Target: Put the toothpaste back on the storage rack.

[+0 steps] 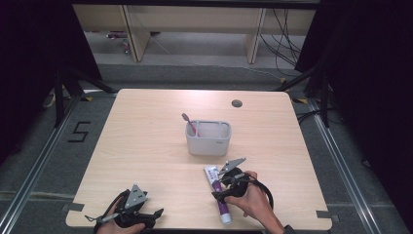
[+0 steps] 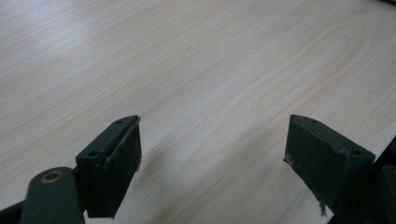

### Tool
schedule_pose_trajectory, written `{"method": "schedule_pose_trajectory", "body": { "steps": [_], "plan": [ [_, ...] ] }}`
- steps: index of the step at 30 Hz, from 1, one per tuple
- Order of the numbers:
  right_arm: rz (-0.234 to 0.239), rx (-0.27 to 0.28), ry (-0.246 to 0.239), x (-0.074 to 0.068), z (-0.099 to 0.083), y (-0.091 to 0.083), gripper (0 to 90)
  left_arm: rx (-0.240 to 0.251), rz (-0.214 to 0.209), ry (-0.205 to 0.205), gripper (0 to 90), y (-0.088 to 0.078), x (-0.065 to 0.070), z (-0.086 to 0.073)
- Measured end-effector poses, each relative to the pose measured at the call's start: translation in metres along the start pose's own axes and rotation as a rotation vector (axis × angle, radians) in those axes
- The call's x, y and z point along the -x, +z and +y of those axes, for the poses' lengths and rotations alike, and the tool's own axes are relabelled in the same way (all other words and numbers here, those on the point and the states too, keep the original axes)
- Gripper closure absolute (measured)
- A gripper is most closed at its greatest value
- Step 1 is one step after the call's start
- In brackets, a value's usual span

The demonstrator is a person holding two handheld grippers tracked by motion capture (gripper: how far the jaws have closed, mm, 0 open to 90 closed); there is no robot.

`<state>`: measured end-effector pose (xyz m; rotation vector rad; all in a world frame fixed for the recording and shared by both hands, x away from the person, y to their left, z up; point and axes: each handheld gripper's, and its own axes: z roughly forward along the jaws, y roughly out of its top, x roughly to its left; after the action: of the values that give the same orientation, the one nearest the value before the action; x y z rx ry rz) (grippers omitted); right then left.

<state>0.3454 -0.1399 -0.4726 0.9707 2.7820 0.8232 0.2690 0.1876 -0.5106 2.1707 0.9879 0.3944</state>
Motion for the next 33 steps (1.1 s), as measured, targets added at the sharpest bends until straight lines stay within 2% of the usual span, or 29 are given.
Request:
{"method": "schedule_pose_trajectory", "body": {
  "steps": [1, 2, 4, 6, 8, 10, 12, 14, 16, 17, 18, 20, 22, 24, 25, 27, 31, 33],
  "plan": [
    [-0.009, -0.014, 0.030, -0.002, 0.000, 0.000, 37.7, -0.001, 0.000, -0.003, 17.8, 0.000, 0.000, 0.000],
    [-0.021, -0.021, 0.030, -0.002, 0.000, 0.002, 37.7, -0.010, 0.003, 0.011, 17.8, 0.000, -0.001, 0.000],
    [-0.027, -0.021, -0.004, -0.001, 0.001, 0.005, 37.7, -0.001, -0.004, -0.002, 17.8, 0.000, 0.001, 0.000],
    [-0.018, -0.034, 0.008, -0.002, 0.000, 0.007, 37.6, -0.010, -0.002, 0.010, 17.8, 0.000, 0.000, 0.000],
    [-0.020, -0.052, 0.024, -0.004, 0.001, 0.009, 37.7, -0.002, 0.006, -0.002, 17.8, 0.001, 0.001, 0.000],
    [-0.013, -0.047, -0.017, -0.003, 0.001, 0.011, 37.9, -0.002, 0.004, -0.004, 17.8, 0.001, 0.001, -0.001],
    [-0.013, -0.067, -0.003, -0.005, 0.001, 0.012, 37.9, -0.008, 0.003, 0.006, 17.8, 0.000, 0.000, 0.000],
    [-0.015, -0.068, -0.015, -0.004, 0.001, 0.014, 38.3, -0.005, 0.008, 0.000, 17.8, 0.001, 0.001, -0.001],
    [-0.006, -0.076, -0.022, -0.004, 0.002, 0.014, 40.8, 0.002, 0.000, 0.002, 17.8, 0.001, 0.001, 0.000],
    [-0.006, -0.085, -0.005, -0.004, 0.002, 0.014, 41.9, -0.009, 0.005, 0.014, 17.8, 0.001, 0.000, 0.000],
    [0.001, -0.079, -0.026, -0.002, 0.002, 0.015, 42.2, -0.004, 0.005, 0.007, 17.8, 0.002, 0.000, 0.000],
    [0.001, -0.080, -0.028, -0.001, 0.002, 0.016, 43.1, 0.001, -0.002, 0.002, 17.8, 0.002, 0.001, -0.001],
    [0.016, -0.087, -0.032, 0.000, 0.003, 0.017, 48.3, -0.006, 0.003, 0.011, 17.8, 0.001, 0.000, 0.000],
    [0.023, -0.093, -0.022, 0.000, 0.003, 0.017, 50.8, 0.001, -0.001, 0.001, 17.8, 0.002, 0.001, -0.001],
    [0.023, -0.092, -0.032, 0.002, 0.003, 0.018, 52.0, 0.002, -0.005, 0.002, 17.8, 0.002, 0.001, -0.001],
    [0.037, -0.108, -0.005, 0.001, 0.003, 0.018, 54.7, -0.005, 0.005, 0.010, 17.8, 0.001, 0.000, 0.000],
    [0.023, -0.112, -0.056, 0.002, 0.005, 0.016, 59.8, -0.005, 0.008, 0.000, 17.8, 0.001, 0.001, -0.001],
    [0.017, -0.131, -0.063, 0.001, 0.006, 0.015, 61.7, -0.001, 0.001, 0.002, 17.8, 0.001, 0.001, 0.000]
  ]
}}
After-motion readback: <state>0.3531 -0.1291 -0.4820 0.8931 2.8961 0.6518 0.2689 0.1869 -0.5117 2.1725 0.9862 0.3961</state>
